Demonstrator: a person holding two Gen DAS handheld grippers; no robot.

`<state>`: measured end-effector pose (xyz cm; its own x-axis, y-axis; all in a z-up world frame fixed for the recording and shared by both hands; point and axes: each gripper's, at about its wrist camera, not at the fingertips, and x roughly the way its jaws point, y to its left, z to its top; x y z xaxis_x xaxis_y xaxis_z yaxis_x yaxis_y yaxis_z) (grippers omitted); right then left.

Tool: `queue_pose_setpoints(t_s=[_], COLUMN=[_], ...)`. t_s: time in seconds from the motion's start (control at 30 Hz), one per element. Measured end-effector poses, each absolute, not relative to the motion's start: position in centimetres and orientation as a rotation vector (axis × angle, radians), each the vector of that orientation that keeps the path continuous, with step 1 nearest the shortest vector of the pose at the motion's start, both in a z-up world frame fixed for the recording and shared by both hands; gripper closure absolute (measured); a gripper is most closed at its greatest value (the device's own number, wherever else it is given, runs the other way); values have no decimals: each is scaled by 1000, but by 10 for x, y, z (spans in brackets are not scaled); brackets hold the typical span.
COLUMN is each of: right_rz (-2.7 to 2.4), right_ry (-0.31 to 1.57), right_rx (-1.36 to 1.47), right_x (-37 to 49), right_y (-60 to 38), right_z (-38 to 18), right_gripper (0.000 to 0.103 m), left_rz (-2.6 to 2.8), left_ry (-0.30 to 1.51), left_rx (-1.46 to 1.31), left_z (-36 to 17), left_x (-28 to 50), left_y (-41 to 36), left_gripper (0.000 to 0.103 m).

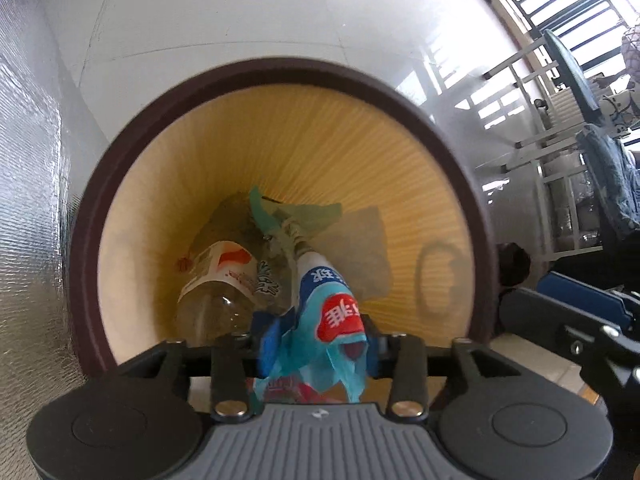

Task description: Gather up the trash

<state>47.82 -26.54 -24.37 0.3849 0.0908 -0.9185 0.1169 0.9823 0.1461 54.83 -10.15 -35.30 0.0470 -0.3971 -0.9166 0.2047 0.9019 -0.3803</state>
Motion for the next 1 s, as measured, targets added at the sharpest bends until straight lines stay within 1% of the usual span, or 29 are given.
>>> queue_pose_setpoints(t_s=[0.1,0.3,0.37,0.53,0.57,0.67,0.77,0.87,1.0], right_rz=[-22,-21,-17,3,11,28,43,54,63], right_ry=[1159,1117,1105,1089,1084,1061,1036,1015,987], right_rx=[203,203,208,203,199,174,166,132,100], right_x=[474,460,454,445,442,436,429,422,411], right_y=[-269,-272,-273,-275,-274,-273,-271,-265,-251], right_z=[-231,-205,-197,-181,-176,-157,-136,-118,-93], right_gripper=[56,54,54,52,51,46,44,41,35], left_rz=[-464,-449,-436,-375,-362,-320,-285,-250,-213], left_ry=[1430,1345,1313,1239,1226,1179,1135,1082,1003], left_rx=[-159,-150,-138,-127,-129,-146,-161,-178,-189], left_z=[-338,-292,-276,-234,-227,-204,-180,-153,-118], left_x=[543,529,524,502,496,480,466,453,432], left_y=[-98,-82,-75,-57,-54,-39,-24,-8,14], left_gripper=[42,24,20,14,12,11,7,6,1])
